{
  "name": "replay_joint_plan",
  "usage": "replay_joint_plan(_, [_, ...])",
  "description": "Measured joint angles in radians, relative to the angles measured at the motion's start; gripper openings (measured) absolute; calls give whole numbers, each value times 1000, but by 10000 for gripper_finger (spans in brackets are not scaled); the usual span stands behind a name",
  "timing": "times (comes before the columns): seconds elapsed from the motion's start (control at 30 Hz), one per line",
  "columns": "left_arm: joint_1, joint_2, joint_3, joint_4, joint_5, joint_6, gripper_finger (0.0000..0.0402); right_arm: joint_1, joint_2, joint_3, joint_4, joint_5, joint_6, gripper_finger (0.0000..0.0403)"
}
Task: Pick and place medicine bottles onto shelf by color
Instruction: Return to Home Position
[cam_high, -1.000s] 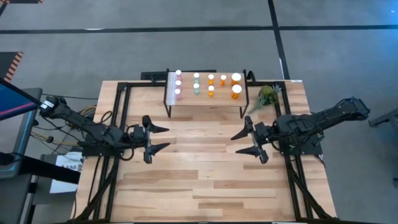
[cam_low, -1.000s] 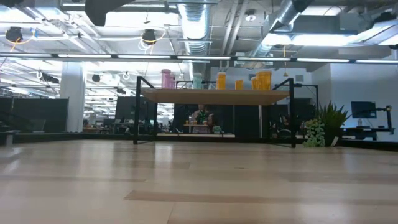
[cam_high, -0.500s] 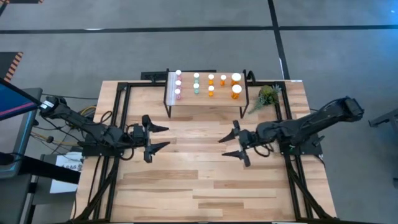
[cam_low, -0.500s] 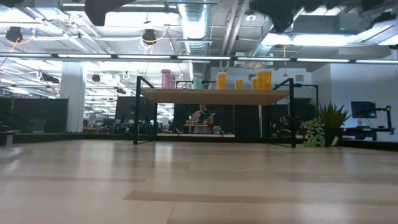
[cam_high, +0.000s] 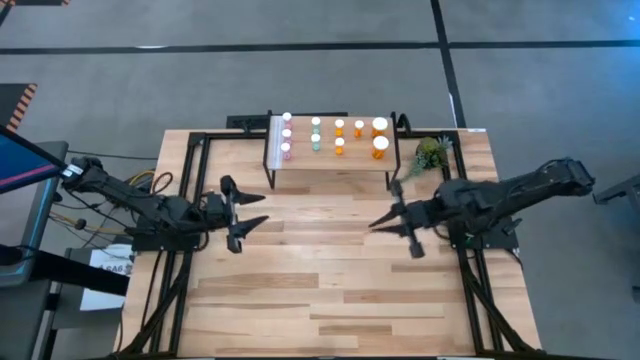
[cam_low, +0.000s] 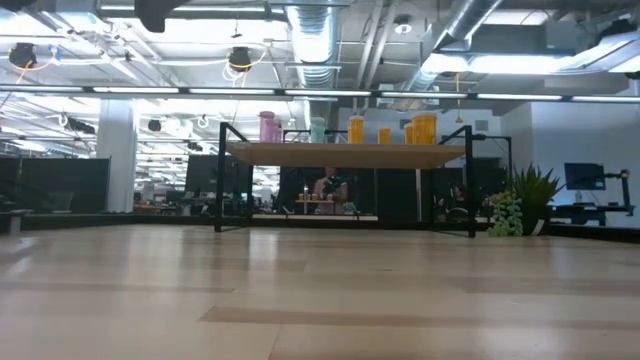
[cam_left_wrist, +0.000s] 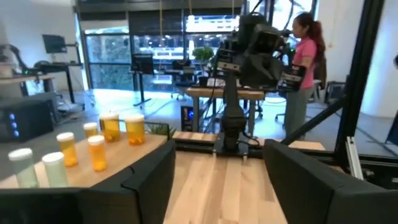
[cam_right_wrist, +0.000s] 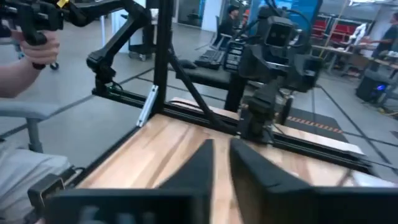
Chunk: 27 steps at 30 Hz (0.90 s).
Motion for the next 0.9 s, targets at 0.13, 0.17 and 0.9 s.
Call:
replay_joint_plan(0.13, [29,-76,0,-60,46,17,187,-27,-119,-4,-127,-1,-6,10])
replay_joint_plan(0.17, [36,-94,0,-82,54,20,171,-32,-150,-13,-147,0,-3,11])
replay_joint_plan(0.9, [74,-188,-396,396,267,42,0,-79,-396,-699,488,28,93,5])
